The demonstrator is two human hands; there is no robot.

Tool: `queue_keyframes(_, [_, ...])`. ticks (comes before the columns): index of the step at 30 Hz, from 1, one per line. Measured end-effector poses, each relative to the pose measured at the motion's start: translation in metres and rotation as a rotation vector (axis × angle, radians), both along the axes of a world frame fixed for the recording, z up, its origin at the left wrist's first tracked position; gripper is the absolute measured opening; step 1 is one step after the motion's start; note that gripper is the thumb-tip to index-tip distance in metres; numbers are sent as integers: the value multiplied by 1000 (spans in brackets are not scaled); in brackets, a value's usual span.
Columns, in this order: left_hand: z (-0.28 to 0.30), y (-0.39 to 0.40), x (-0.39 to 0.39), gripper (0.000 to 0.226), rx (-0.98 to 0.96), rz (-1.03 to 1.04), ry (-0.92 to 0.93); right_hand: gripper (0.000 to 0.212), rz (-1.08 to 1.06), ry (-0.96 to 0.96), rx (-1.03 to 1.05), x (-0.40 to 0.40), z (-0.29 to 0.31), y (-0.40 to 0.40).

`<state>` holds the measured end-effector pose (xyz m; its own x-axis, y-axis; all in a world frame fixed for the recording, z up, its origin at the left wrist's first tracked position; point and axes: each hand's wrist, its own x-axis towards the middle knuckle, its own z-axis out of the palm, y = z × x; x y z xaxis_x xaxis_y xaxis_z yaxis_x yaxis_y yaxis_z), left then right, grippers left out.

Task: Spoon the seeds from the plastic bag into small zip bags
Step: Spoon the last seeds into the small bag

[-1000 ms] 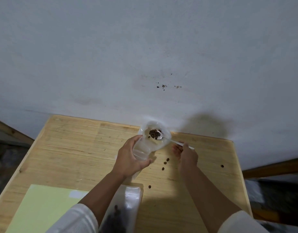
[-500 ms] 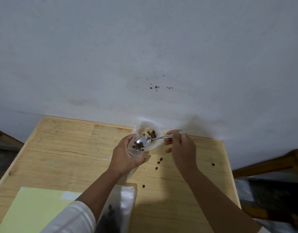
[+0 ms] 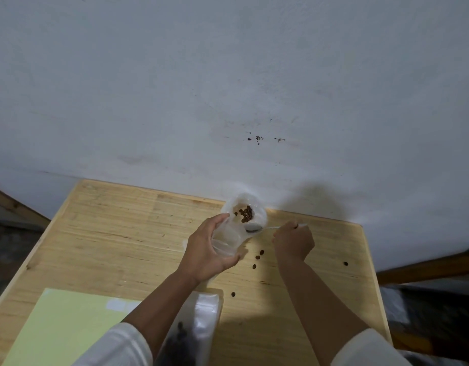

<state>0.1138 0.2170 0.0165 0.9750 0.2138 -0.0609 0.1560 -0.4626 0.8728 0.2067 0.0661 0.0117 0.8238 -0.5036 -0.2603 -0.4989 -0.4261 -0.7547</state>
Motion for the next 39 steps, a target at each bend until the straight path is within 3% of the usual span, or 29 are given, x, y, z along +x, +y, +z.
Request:
queue_keyframes(7, [0, -2, -4, 86, 24, -20, -13, 32, -267, 176, 142, 10, -9, 15])
queue_keyframes(14, [-7, 3, 0, 85, 62, -10, 32, 28, -437, 113, 764, 10, -12, 7])
queue_keyframes(17, [-6, 3, 2, 86, 57, 5, 43, 19, -392, 76, 862, 6, -16, -1])
queue_keyframes(31, [-7, 2, 8, 89, 47, 51, 74, 23, -61, -19, 796, 1, 39, -31])
queue_keyframes(35, [-8, 1, 8, 89, 30, 68, 67, 27, 220, -83, 565, -9, 59, -26])
queue_keyframes(39, [-9, 0, 9, 89, 39, 73, 67, 24, 485, -266, 255, -22, 65, -14])
